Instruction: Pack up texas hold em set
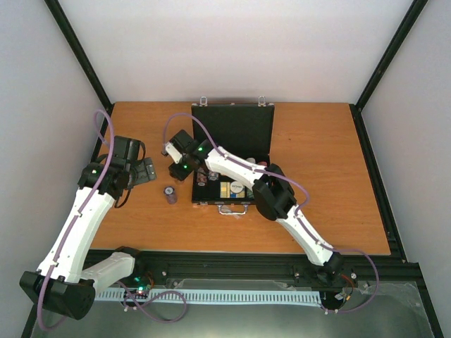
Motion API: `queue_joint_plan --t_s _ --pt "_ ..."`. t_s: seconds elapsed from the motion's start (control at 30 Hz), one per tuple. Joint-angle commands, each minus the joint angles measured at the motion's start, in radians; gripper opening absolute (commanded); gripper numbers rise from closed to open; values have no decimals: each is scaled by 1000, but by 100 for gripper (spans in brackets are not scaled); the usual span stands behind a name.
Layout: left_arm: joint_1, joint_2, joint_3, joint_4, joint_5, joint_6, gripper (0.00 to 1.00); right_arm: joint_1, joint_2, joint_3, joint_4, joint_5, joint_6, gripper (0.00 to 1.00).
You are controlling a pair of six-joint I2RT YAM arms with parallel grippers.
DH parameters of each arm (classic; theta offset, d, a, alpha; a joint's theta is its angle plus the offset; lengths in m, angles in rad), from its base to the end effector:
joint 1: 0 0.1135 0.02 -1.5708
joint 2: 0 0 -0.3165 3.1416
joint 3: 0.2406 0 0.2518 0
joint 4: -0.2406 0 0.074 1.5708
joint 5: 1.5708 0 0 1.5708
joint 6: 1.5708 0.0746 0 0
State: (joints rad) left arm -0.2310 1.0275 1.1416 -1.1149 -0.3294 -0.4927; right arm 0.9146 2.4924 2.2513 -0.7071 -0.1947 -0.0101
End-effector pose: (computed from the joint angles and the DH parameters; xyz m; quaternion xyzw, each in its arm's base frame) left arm 0.1715 -0.0156 0.3501 -0.1692 0.9326 0.0490 0.3151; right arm 0.3606 0.4919 0.1851 -0.4492 0.8347 0.2164 0.2338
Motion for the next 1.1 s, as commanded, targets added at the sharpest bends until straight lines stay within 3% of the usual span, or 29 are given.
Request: queue_joint_plan --t_s 0.0,0.13,0.4,1.07 --pt "4 -1 24 9 -7 10 100 4 1 0 -20 20 0 13" --pt "4 -3 22 9 -3 9 100 5 -19 -2 -26 24 -5 6" --pt "5 -7 20 16 -5 8 100 4 -148 -17 -34 50 -52 4" --pt "4 -9 -13 32 14 2 100 64 -453 -454 34 174 -140 3"
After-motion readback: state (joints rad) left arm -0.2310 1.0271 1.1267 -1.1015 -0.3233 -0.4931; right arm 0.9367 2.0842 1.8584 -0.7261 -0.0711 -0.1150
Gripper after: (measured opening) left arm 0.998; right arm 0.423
